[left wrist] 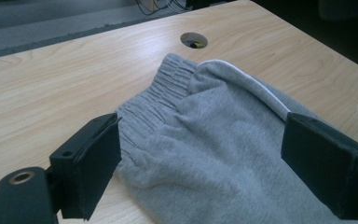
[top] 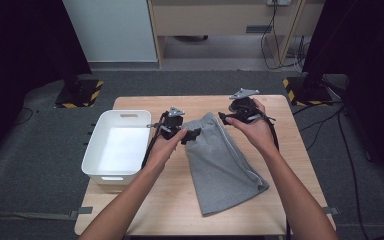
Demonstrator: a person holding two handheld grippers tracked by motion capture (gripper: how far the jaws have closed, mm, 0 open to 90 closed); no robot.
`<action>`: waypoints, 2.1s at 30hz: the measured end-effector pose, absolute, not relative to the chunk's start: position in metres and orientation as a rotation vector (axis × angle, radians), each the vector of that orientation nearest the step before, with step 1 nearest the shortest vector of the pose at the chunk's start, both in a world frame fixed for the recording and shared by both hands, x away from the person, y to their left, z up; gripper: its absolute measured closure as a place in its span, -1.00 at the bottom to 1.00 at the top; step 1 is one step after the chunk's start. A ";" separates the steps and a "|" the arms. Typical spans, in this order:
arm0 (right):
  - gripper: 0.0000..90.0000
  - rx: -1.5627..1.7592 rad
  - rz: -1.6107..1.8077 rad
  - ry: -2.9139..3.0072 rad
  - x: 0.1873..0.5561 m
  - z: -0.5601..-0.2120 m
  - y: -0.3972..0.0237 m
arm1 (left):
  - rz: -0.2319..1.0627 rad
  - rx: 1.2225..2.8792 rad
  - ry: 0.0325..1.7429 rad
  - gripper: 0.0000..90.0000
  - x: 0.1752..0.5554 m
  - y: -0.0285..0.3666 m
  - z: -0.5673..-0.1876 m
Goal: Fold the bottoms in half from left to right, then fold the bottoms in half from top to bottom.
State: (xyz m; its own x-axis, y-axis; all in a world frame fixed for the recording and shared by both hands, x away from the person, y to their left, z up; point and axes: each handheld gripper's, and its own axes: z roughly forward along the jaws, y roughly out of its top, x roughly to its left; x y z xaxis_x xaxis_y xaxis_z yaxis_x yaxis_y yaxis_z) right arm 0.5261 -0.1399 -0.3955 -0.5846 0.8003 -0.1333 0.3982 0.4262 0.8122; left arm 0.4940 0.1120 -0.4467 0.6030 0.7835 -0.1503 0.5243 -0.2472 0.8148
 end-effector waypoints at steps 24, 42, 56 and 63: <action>-0.25 1.054 0.981 2.265 0.542 -0.419 -0.138 | 0.370 1.938 1.074 -0.74 0.500 0.117 -0.465; -0.10 1.109 0.930 2.331 0.565 -0.454 -0.136 | 0.390 1.954 1.121 -0.64 0.503 0.118 -0.478; -0.02 1.106 0.958 2.337 0.562 -0.462 -0.127 | 0.391 1.961 1.217 -0.44 0.511 0.122 -0.497; -0.07 1.093 0.980 2.320 0.559 -0.455 -0.122 | 0.384 1.964 1.230 -0.44 0.511 0.123 -0.501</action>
